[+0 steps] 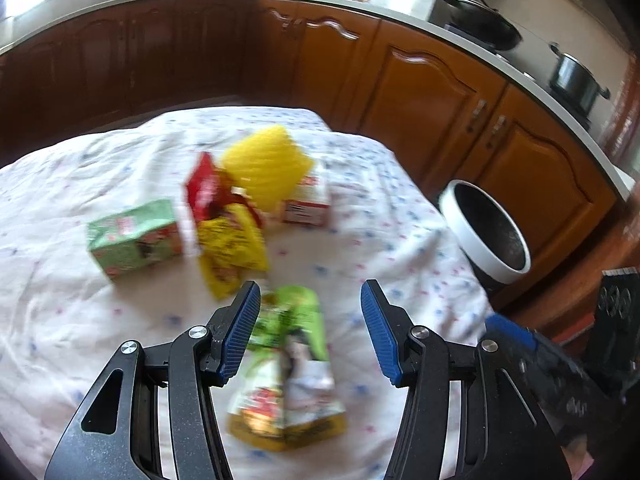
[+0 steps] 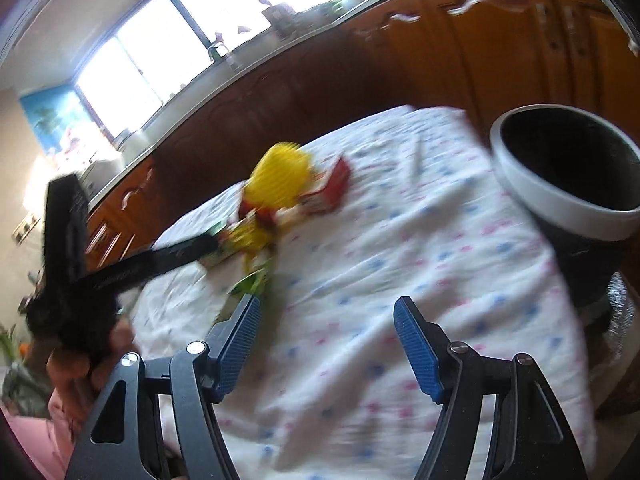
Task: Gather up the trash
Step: 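Grasp the yellow snack bag with the left tool while the right tool grasps the green drink pouch, then carry the yellow bag and green pouch over the bin with both tools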
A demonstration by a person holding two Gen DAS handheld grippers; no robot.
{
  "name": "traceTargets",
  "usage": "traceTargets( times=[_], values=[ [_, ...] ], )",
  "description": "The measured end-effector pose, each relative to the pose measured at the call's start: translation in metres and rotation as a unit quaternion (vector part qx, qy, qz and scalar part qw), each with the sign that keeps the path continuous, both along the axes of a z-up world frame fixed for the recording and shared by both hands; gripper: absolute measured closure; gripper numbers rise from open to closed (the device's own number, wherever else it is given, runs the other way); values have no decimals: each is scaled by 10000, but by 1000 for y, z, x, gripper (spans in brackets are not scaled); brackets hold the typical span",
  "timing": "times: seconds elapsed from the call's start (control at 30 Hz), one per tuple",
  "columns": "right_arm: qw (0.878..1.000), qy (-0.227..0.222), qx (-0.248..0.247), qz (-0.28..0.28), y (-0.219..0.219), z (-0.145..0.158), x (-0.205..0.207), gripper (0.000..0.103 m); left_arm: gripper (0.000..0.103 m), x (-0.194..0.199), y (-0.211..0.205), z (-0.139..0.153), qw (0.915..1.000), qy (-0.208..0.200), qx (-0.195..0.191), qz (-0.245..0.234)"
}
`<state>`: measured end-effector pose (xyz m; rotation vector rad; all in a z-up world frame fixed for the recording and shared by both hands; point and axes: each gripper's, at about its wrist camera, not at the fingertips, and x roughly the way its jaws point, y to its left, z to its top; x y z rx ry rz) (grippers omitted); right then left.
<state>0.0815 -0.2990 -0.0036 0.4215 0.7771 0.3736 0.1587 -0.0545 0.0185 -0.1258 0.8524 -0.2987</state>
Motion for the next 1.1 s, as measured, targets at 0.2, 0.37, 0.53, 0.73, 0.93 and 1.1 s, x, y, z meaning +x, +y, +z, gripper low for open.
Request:
traceTargets(
  times=[0.2, 0.37, 0.53, 0.73, 0.93, 1.1],
  values=[
    [9987, 87, 145, 477, 35, -4, 7, 35, 50, 21, 31, -7, 9992, 146, -51, 358],
    [9967, 286, 250, 718, 56, -15, 22, 42, 50, 42, 35, -22, 9989, 344, -16, 332],
    [9941, 544, 422, 836, 67, -32, 41, 56, 56, 57, 34, -36, 9983, 522, -6, 271],
    [9925, 659, 392, 955, 77, -44, 49, 93, 94, 67, 33, -45, 9977, 643, -134, 137],
    [9948, 532, 365, 785, 61, -40, 41, 97, 97, 55, 30, -36, 9989, 451, -113, 3],
    [9981, 399, 287, 376, 29, -32, 28, 100, 97, 38, 20, -24, 9993, 292, -166, -193]
  ],
)
